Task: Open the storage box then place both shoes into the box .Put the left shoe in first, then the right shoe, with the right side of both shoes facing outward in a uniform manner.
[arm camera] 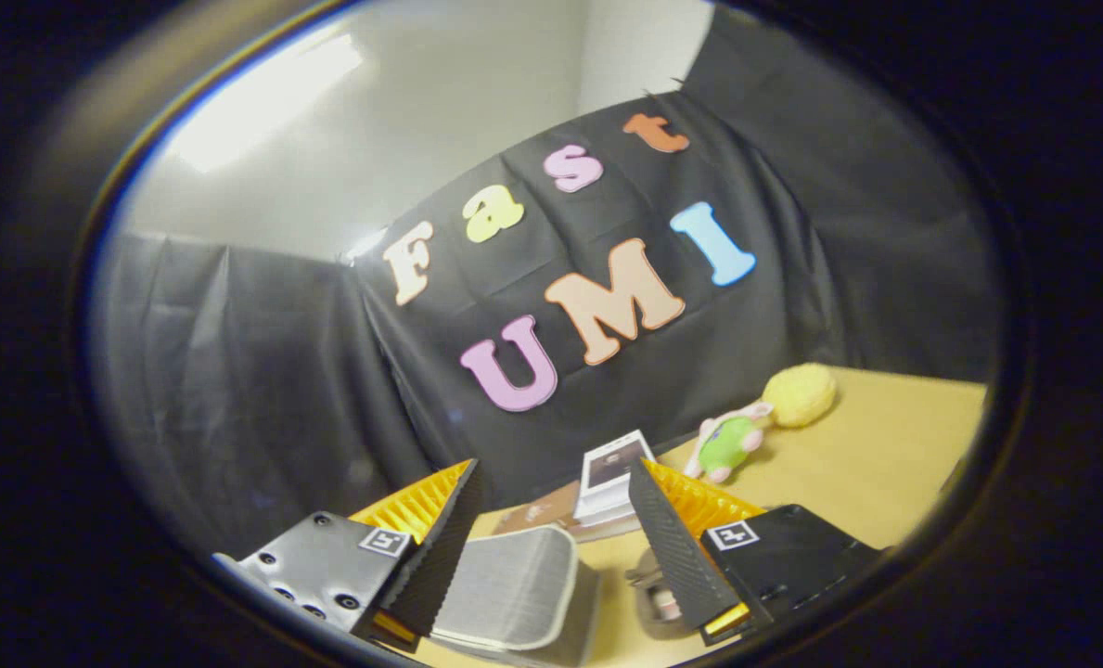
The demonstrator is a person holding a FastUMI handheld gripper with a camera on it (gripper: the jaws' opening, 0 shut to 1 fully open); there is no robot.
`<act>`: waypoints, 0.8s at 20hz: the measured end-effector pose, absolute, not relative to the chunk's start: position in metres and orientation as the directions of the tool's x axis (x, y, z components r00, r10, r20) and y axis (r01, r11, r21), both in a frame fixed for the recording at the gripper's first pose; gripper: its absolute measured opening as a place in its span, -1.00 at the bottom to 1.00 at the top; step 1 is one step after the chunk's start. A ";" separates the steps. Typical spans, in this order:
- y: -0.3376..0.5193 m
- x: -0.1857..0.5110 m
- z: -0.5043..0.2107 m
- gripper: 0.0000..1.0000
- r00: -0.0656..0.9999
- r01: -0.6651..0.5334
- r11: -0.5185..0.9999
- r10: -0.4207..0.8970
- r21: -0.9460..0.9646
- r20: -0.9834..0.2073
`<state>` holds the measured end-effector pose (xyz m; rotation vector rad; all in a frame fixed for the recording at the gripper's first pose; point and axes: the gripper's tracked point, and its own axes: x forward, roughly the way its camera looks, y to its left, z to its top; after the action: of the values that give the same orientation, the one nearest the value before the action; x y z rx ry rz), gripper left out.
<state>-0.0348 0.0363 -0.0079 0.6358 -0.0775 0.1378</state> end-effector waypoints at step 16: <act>0.090 -0.043 -0.181 0.97 0.986 0.153 0.237 0.023 0.959 -0.163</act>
<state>-0.0431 0.0899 -0.1813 1.3303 0.1542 -0.0892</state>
